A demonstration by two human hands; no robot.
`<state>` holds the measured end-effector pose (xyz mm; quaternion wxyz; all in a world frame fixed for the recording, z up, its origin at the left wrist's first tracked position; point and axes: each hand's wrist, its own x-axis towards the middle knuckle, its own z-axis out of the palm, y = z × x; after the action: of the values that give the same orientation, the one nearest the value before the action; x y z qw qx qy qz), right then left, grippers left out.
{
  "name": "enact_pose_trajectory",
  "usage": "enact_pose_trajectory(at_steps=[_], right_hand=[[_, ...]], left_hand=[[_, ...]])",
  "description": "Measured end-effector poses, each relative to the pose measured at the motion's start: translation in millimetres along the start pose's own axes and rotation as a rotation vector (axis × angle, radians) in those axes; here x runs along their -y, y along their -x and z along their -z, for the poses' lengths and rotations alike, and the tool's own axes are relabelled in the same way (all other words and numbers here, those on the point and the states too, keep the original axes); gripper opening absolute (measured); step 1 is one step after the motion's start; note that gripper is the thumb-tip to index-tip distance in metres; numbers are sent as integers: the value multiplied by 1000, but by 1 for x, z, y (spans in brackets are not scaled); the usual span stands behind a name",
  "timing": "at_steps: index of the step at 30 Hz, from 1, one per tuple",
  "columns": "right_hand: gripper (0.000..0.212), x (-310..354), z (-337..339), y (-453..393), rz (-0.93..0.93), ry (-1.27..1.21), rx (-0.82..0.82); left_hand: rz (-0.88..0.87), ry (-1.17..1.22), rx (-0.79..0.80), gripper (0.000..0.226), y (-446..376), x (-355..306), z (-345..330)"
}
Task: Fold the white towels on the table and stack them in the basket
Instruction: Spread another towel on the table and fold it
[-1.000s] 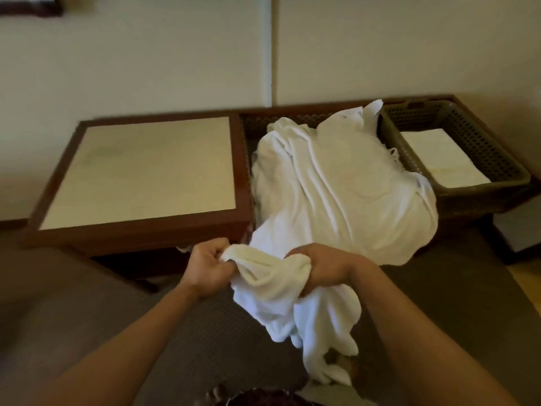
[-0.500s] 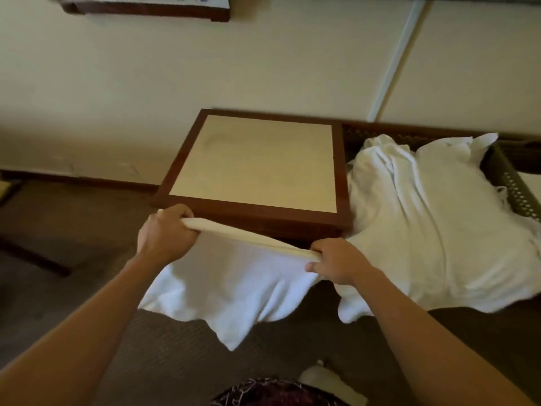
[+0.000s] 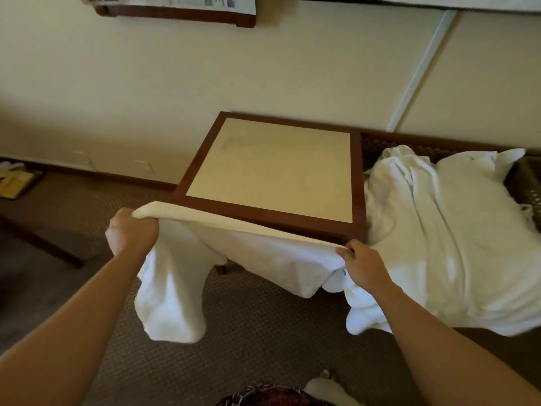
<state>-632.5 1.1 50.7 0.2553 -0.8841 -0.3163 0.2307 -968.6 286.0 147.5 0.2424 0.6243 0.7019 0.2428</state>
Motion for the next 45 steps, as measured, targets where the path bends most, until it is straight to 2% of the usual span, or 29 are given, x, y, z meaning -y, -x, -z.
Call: enact_pose_trajectory(at_steps=[3,5,6,7,8,10,11,12,13,15,16,18,22,24,26,27,29,30,31,32,33,34,36,38,40,41,42,44,45], right_hand=[[32,7,-3,14,-71,-203,-191],[34,25,-8,19,-123,-324,-240],[31,35,-11,19,-116,-357,-210],[25,49,-12,22,-88,-361,-134],[31,65,-11,26,-31,-341,-8],[85,96,-11,36,135,-293,284],[101,111,-13,43,205,-250,388],[102,124,-15,48,276,-197,444],[86,132,-17,50,325,-151,447],[36,142,-15,50,361,-139,374],[26,142,-10,50,356,-186,307],[37,142,3,50,345,-300,167],[60,154,32,62,239,-614,69],[54,161,42,64,132,-929,32],[41,163,55,63,4,-1167,-48],[35,161,60,60,-31,-1162,-107],[31,143,64,50,-56,-849,-191],[52,132,63,48,-71,-586,-150],[82,122,60,48,-72,-356,-64],[106,115,52,51,-43,-204,47],[120,113,41,59,14,-138,171],[125,116,26,69,78,-144,298],[120,124,0,85,169,-228,450],[109,133,-14,89,249,-425,419],[102,145,-9,90,275,-673,412],[100,152,-3,92,284,-782,446],[97,157,3,94,309,-852,484],[88,163,13,96,360,-871,543],[82,162,15,94,362,-824,539]], left_hand=[[-52,-23,23,14,0,6,-5],[-107,-89,152,24,6,3,-11],[-148,-137,252,28,11,-2,-14],[-195,-165,378,30,18,-9,-18],[-253,-158,526,28,29,-18,-21],[-384,-73,832,24,58,-39,-29],[-471,-30,929,27,73,-50,-30],[-559,11,994,30,86,-61,-31],[-636,47,1035,31,95,-70,-30],[-727,86,1044,31,100,-76,-31],[-721,96,1031,31,99,-75,-30],[-641,86,1027,29,98,-60,-32],[-518,-2,1110,15,119,-7,-53],[-451,-48,1113,9,128,25,-69],[-377,-123,1096,19,131,51,-79],[-316,-112,1066,22,130,60,-82],[-224,-12,954,23,130,60,-80],[-211,55,904,21,130,52,-75],[-215,125,882,19,130,39,-67],[-237,197,894,15,130,24,-59],[-288,245,922,11,130,9,-52],[-361,266,945,8,131,-6,-46],[-507,230,953,28,135,-30,-39],[-576,134,975,59,137,-43,-37],[-631,32,1056,100,134,-47,-35],[-672,-19,1112,107,134,-46,-32],[-714,-35,1163,98,133,-45,-30],[-752,0,1204,44,131,-41,-30],[-731,30,1176,24,127,-39,-30]])
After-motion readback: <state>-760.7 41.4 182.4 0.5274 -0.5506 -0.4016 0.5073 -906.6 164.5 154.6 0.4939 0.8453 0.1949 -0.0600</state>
